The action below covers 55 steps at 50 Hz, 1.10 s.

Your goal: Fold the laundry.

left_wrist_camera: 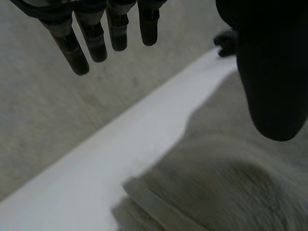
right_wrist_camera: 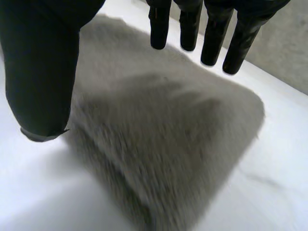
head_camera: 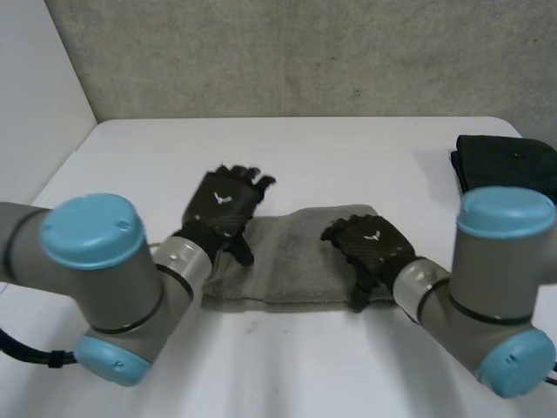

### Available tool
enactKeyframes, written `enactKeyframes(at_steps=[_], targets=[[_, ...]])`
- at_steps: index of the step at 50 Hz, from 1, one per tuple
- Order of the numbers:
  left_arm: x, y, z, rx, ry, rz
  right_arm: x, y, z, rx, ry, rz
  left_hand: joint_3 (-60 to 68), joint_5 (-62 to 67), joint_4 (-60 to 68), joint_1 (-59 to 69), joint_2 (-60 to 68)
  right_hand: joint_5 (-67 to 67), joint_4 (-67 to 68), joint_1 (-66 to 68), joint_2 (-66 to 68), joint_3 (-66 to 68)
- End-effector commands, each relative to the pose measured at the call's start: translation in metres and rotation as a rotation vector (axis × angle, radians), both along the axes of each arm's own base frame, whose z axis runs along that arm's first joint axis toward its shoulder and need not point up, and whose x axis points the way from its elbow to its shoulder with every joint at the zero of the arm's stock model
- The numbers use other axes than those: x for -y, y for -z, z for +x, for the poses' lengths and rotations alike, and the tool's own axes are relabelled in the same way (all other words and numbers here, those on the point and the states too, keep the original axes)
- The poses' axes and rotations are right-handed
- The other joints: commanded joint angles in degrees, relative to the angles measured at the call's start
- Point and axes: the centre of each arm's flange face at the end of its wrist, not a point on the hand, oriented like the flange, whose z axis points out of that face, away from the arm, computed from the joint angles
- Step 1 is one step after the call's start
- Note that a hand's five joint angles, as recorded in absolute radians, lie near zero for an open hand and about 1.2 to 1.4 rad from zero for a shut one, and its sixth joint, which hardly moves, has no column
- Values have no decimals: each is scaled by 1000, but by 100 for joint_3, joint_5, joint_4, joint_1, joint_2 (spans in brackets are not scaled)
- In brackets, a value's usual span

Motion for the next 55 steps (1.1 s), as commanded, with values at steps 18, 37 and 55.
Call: enactKeyframes(at_steps=[18,37,55], targets=[[-30,9,7,164,-106,89,11,19,-45,-179,68,-179,-146,-185,-89,-10,-98,6620,6635,6822,6726,6762],[-23,-66,32,25,-198,-70,-42,-43,59,-379,-367,-758,-197,-235,-139,-61,-149,6620,6635,6822,6726,6762],[18,-75,60,-79,-327,-92,-95,-25,117,-15,-516,-468,-218,-256,-160,-82,-170,-380,-365,-178,-274,-238]])
